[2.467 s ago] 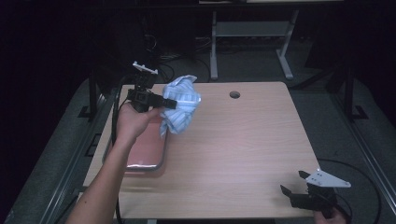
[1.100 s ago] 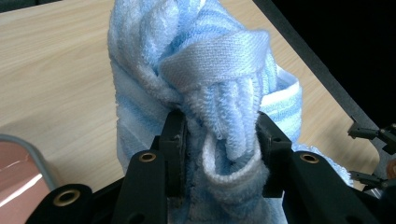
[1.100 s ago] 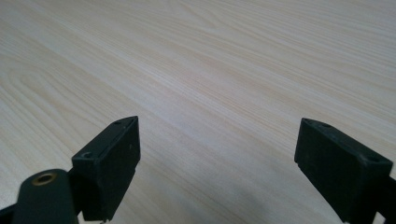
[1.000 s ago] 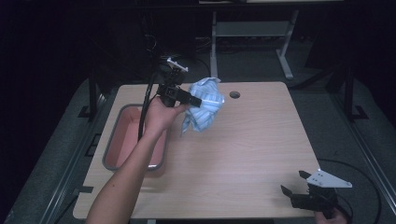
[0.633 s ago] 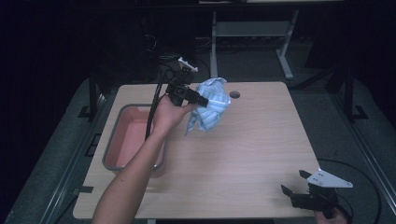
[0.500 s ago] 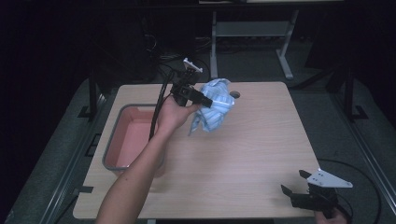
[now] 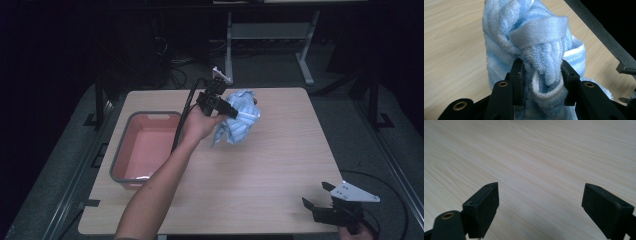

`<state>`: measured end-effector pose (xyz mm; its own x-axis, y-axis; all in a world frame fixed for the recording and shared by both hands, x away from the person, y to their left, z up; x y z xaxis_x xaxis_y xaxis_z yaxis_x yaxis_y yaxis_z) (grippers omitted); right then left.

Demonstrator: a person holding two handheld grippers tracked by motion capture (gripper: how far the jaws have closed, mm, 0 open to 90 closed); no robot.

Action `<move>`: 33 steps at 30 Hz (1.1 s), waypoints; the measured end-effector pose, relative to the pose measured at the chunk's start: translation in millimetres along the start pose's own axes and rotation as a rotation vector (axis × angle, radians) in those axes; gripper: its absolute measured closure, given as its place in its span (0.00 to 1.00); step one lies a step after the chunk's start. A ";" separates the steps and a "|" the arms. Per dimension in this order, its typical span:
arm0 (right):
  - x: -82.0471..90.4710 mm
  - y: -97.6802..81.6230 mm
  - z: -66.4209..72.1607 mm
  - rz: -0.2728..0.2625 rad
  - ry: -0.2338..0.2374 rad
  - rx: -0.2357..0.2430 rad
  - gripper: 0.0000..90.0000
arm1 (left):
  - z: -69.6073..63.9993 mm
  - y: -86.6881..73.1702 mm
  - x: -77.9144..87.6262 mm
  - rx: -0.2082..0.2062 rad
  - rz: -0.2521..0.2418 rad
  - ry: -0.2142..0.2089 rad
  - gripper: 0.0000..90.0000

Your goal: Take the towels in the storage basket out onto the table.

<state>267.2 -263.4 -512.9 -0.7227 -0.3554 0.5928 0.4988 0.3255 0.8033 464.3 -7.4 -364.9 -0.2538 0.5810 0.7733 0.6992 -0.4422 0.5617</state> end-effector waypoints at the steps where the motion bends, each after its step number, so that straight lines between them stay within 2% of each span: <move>1: 0.0 0.3 0.4 0.000 0.000 -0.004 0.15 | -0.2 0.3 -1.3 0.002 0.000 0.002 0.69; 7: 0.0 1.4 0.7 -0.002 -0.004 0.005 0.15 | 0.1 1.5 -9.9 0.006 0.004 0.007 0.69; 11: 0.5 1.1 0.7 -0.003 -0.005 0.002 0.15 | -0.9 -1.7 -18.7 -0.010 0.023 0.023 0.69; 27: 0.4 2.1 1.2 -0.007 0.001 0.001 0.15 | -6.1 -8.6 -51.9 -0.011 0.050 0.012 0.69; 33: 0.3 1.9 1.4 -0.006 0.002 0.005 0.15 | -12.2 -11.7 -61.6 -0.036 0.071 0.006 0.69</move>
<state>267.2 -261.7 -511.3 -0.7248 -0.3587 0.5882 0.4923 0.3276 0.8064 463.6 -46.3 -415.4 -0.2083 0.5434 0.8132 0.6913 -0.5064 0.5154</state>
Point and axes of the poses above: each handheld gripper's, and its own axes: x roughly backward along the jaws, y roughly out of its top, z roughly to its left, the point moved 10 cm from there along -x, roughly forward along the jaws, and after that the axes turned 3 degrees about -y, right-handed, at the moved point
